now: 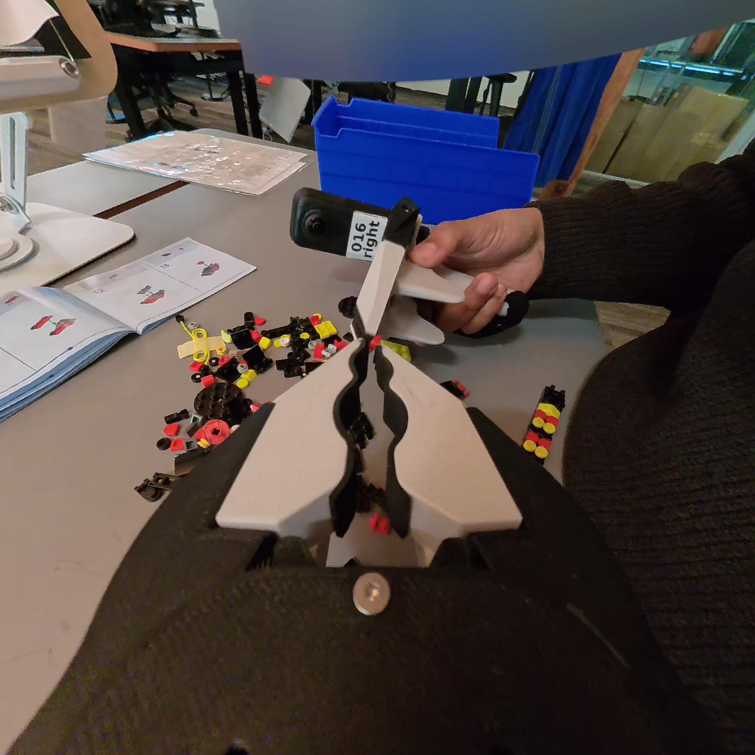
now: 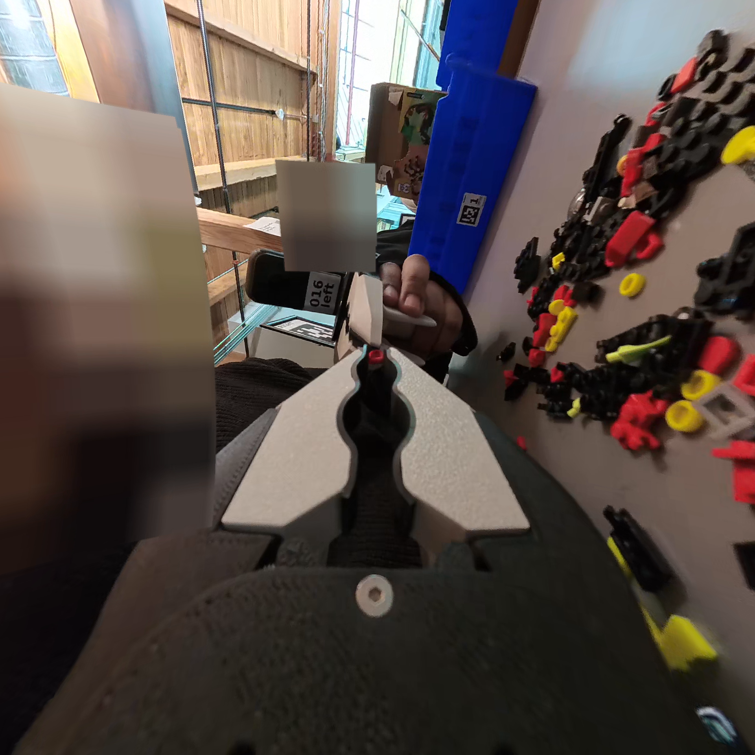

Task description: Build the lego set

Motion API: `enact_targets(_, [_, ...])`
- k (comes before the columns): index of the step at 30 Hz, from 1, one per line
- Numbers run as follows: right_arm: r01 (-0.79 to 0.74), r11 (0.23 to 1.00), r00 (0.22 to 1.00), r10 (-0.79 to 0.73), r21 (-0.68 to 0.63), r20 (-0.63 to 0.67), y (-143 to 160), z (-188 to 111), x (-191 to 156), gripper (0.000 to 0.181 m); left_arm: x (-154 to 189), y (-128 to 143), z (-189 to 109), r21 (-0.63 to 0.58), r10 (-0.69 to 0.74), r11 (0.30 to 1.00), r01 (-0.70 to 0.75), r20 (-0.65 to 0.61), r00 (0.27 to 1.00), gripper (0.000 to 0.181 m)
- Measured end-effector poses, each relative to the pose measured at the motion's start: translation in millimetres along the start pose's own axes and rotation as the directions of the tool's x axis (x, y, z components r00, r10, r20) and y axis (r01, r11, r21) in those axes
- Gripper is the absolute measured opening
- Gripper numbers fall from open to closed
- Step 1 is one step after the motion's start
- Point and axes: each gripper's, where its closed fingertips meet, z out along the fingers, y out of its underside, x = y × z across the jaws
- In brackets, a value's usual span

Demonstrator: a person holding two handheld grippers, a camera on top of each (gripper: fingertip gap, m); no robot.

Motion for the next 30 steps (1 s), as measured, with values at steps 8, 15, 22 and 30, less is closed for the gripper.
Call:
enact_targets(8, [0.006,1.0,0.999,-0.006,0.001,-0.047,1,-5,4,0.0,-1,7,3,-0.033,-0.018,0.999,0.019,0.003,1.0,0.0])
enact_targets(15, [0.005,1.0,0.999,-0.005,0.007,-0.051,0,-6,3,0.0,-2,11,5,-0.054,-0.024,0.998,0.025,0.004,1.0,0.0])
enact_targets(22, [0.104,0.995,0.986,-0.103,0.002,-0.13,-5,-10,5,0.0,-14,15,3,-0.081,-0.021,0.996,0.026,0.066,0.998,0.0])
enact_targets(30, [0.468,0.825,0.716,-0.564,-0.317,-0.411,2,-19,30,0.001,-32,26,0,-0.121,-0.087,0.987,0.102,0.119,0.989,0.0])
